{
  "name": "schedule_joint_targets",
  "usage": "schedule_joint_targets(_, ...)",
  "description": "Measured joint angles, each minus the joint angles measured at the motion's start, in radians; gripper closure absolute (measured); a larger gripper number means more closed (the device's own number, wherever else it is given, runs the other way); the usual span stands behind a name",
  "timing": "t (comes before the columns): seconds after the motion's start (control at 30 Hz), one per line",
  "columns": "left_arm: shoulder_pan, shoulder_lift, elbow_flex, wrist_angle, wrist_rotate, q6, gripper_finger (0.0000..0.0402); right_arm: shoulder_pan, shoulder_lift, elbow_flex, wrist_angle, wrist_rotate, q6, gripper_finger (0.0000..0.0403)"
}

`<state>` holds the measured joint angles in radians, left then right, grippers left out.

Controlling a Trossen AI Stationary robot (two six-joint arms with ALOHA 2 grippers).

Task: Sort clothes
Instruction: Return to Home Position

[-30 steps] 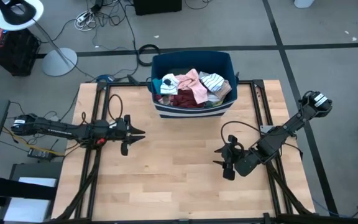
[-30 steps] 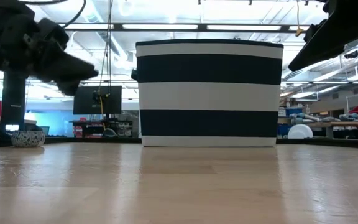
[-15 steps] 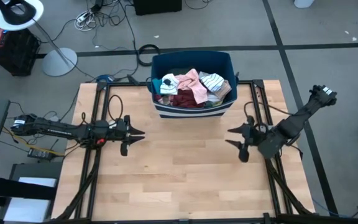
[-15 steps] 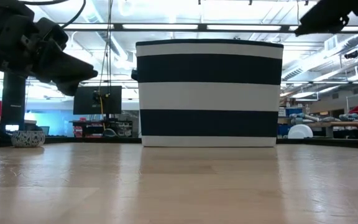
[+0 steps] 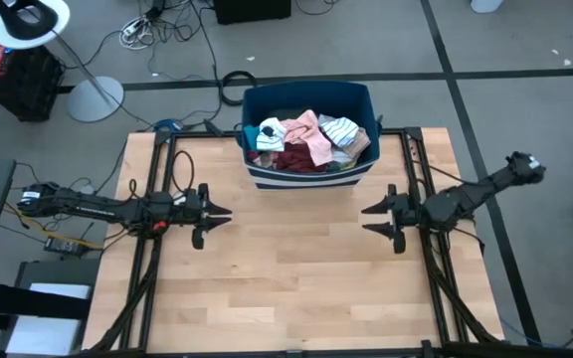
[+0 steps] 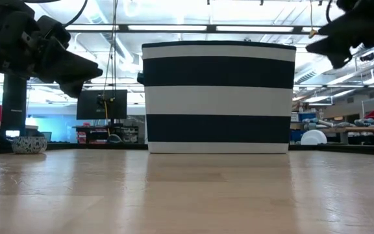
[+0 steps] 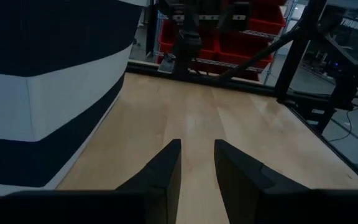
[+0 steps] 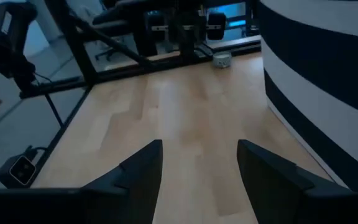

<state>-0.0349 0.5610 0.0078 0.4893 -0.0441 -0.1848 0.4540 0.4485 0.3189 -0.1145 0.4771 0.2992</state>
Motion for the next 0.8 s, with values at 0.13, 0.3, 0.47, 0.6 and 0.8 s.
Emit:
schedule_joint_targets(0.13, 0.0, 0.0, 0.0, 0.008, 0.0, 0.0, 0.03, -0.127, -0.076, -0.056, -0.005, -0.152, -0.026, 0.0195)
schedule_joint_targets(0.3, 0.0, 0.0, 0.0, 0.007, 0.001, -0.001, 0.03, -0.237, -0.145, -0.09, 0.002, -0.297, -0.083, 0.0195)
schedule_joint_targets(0.47, 0.0, 0.0, 0.0, 0.007, 0.001, -0.001, 0.03, -0.292, -0.227, -0.103, -0.043, -0.33, -0.102, 0.0195)
schedule_joint_targets(0.6, 0.0, 0.0, 0.0, 0.006, 0.002, 0.0, 0.03, -0.296, -0.3, -0.105, -0.111, -0.335, -0.096, 0.0195)
schedule_joint_targets(0.8, 0.0, 0.0, 0.0, 0.007, 0.017, 0.028, 0.03, -0.295, -0.393, -0.105, -0.191, -0.343, -0.082, 0.0195)
